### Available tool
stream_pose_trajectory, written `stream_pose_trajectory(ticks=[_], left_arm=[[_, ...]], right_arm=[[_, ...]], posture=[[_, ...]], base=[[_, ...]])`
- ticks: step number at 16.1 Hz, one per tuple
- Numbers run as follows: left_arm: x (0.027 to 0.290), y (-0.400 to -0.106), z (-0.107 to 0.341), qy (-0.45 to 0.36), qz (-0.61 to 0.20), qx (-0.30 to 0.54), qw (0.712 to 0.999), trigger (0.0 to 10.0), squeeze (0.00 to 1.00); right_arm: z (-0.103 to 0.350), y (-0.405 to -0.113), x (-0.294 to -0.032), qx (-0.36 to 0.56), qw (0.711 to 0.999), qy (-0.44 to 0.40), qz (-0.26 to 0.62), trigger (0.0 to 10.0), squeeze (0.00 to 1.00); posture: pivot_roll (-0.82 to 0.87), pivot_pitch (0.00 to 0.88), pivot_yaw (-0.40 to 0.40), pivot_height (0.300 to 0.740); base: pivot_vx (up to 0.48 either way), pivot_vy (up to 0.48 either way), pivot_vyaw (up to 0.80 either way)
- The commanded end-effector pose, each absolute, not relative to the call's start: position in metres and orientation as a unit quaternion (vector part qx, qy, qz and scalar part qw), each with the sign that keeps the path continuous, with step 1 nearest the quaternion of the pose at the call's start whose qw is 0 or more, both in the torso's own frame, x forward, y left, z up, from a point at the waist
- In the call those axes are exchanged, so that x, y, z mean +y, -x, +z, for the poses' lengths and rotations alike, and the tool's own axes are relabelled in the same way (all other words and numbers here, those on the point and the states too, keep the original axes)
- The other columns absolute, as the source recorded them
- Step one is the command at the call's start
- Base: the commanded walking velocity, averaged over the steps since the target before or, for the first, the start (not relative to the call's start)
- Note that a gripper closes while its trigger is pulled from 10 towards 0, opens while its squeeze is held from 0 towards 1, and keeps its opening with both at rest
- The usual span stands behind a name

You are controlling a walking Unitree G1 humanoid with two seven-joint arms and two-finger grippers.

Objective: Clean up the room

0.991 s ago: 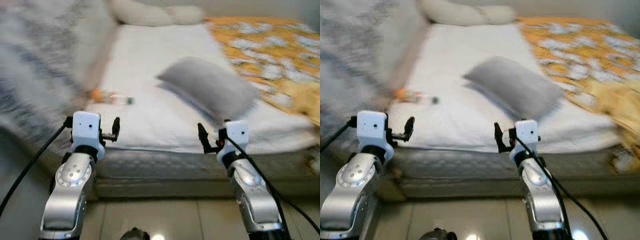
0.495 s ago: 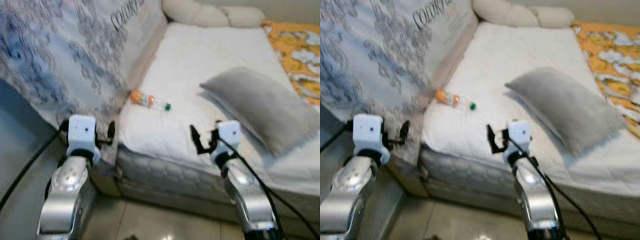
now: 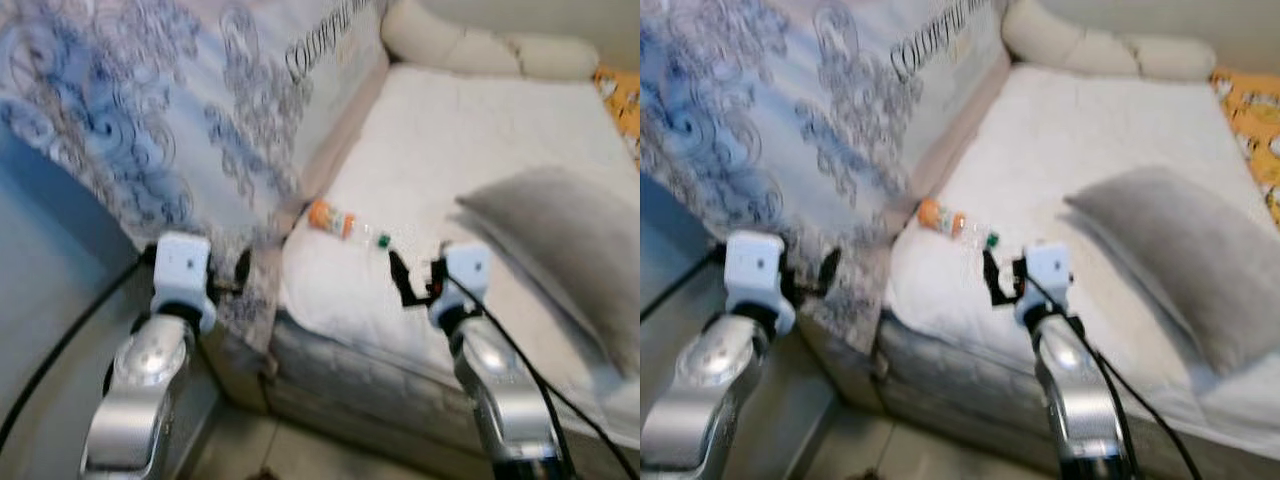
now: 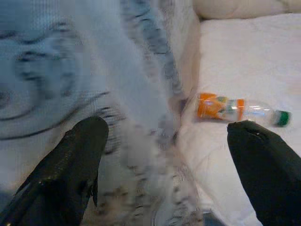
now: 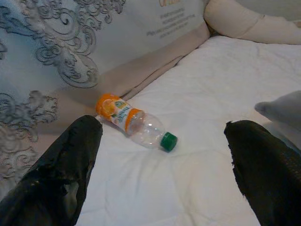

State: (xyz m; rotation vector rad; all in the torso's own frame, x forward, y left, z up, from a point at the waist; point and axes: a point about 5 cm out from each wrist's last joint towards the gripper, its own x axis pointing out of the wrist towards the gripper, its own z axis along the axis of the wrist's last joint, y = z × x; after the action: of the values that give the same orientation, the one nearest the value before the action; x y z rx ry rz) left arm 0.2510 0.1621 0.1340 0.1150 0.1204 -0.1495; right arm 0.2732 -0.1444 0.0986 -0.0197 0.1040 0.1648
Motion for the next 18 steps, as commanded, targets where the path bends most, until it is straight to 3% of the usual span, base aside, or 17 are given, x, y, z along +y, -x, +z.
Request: stream_pose_trajectory(ticks=[1, 4, 7, 11, 15, 18], left_arm=[[0.147, -0.247, 0.133, -0.045, -0.136, 0.062, 0.988, 10.0, 1.0], [0.131, -0.244, 0.131, -0.047, -0.211, 0.069, 0.974, 10.0, 1.0], [0.124, -0.248, 0.128, -0.058, -0.229, 0.073, 0.969, 10.0, 1.0], [0.137, -0.25, 0.127, -0.059, -0.168, 0.073, 0.981, 10.0, 1.0], [0.156, -0.25, 0.128, -0.06, -0.081, 0.066, 0.993, 10.0, 1.0], [0.154, -0.25, 0.128, -0.058, -0.084, 0.066, 0.993, 10.0, 1.0]], right_arm=[[0.1, -0.272, -0.15, 0.054, 0.995, 0.011, 0.078, 10.0, 0.0], [0.1, -0.27, -0.152, 0.059, 0.995, 0.0, 0.074, 10.0, 0.0], [0.1, -0.268, -0.158, 0.063, 0.996, 0.004, 0.07, 10.0, 0.0], [0.1, -0.266, -0.159, 0.065, 0.996, 0.008, 0.067, 10.0, 0.0], [0.101, -0.266, -0.154, 0.066, 0.995, 0.013, 0.076, 10.0, 0.0], [0.101, -0.268, -0.156, 0.064, 0.995, 0.025, 0.074, 10.0, 0.0]], posture=[[0.05, 0.0, 0.017, 0.74], [0.05, 0.0, 0.001, 0.74], [0.03, 0.0, -0.002, 0.74], [0.04, 0.0, -0.004, 0.74], [0.05, 0.0, -0.012, 0.74], [0.05, 0.0, -0.014, 0.74]], base=[[0.0, 0.0, 0.0], [0.0, 0.0, -0.43], [0.0, 0.0, -0.79], [0.0, 0.0, -0.14], [0.26, 0.0, 0.0], [0.27, 0.0, 0.0]])
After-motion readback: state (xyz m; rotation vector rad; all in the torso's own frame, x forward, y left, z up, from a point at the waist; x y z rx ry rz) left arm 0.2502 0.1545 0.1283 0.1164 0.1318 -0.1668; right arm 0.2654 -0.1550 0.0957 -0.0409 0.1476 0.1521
